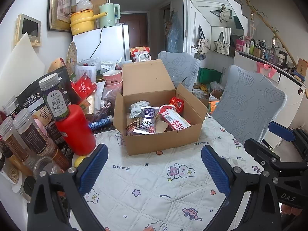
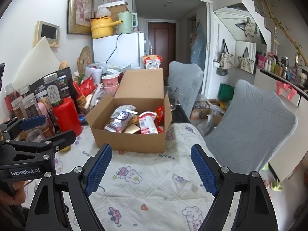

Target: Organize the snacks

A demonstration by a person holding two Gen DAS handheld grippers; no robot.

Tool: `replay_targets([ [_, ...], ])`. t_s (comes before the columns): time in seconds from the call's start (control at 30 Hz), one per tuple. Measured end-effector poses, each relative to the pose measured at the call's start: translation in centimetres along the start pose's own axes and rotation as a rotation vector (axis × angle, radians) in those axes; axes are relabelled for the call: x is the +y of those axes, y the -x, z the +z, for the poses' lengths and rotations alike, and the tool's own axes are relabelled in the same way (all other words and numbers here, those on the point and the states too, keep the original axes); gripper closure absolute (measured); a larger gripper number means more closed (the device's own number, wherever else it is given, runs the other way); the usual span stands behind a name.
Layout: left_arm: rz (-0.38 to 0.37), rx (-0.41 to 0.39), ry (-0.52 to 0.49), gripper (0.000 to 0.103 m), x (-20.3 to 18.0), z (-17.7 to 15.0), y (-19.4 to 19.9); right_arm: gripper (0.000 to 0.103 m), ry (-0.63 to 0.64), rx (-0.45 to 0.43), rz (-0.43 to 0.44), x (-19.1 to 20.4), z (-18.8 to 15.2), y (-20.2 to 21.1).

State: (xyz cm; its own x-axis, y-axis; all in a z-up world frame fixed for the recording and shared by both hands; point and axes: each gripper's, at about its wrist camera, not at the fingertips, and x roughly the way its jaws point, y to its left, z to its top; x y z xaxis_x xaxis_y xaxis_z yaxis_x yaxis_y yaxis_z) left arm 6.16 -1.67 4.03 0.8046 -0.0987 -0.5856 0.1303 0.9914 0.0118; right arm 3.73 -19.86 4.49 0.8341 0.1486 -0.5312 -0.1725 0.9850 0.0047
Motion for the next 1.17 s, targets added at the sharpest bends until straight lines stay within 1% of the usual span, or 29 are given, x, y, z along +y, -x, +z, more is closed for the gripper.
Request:
replay_targets([
  [0.47,-0.016,0.021,0.009,0.004,0.21,-0.30,0.03,0.018,0.002,0.003,-0.003,0.05,0.00,-0.09],
  [0.97,-0.014,0.020,0.002,0.004,0.33,-0.11,0.19,0.018,0.009,0.003,-0.002,0.14,-0.09,-0.24],
  [1.17,-0.032,0.026,0.003,0.004,0.48,0.06,0.08,0.018,0.006,0.011,-0.005,0.08,-0.23,-0.46],
])
